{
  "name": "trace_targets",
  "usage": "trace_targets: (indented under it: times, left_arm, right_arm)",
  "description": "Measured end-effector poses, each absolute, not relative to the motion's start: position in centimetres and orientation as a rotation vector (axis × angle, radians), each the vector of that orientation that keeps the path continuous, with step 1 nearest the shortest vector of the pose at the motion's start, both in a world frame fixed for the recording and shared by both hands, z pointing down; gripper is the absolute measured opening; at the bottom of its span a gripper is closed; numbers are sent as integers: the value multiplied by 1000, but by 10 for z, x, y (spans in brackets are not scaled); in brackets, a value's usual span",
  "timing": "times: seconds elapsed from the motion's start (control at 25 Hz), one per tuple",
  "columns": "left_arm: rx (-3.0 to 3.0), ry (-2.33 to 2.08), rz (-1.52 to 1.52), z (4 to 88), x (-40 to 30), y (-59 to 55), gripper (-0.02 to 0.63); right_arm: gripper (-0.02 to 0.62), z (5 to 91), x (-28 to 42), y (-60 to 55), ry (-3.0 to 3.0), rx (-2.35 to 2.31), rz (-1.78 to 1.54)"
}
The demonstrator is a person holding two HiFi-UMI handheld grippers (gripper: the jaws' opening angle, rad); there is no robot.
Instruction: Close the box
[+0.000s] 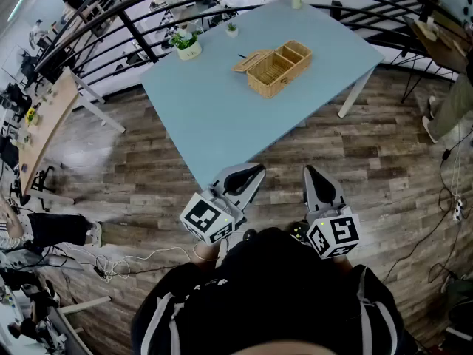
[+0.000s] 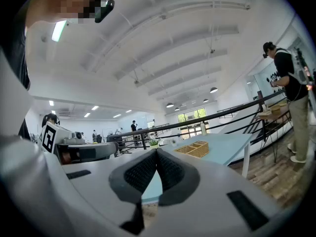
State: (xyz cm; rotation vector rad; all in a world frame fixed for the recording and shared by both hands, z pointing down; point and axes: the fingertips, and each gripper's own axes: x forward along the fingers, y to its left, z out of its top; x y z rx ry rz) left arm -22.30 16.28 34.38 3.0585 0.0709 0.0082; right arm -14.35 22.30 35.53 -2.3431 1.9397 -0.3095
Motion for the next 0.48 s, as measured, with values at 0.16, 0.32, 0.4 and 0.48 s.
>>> trace_targets:
  times: [0.16,0.32,0.4,0.48]
  left_arm:
    - [3045,58,9,346,-221,165,21]
    - [3040,27,18,349,-217,165,21]
    - [3038,16,21,350,-214,166,21]
    - [3034,10,27,351,-210,167,21]
  right_arm:
    - [0,359,-141,225,1945,-2335,-319]
    - [0,362,-135,228,1955,-2322,-333]
    - [0,364,-131,230,1957,-2317,-341]
    - [0,366,-126,232,1955,-2312,-350]
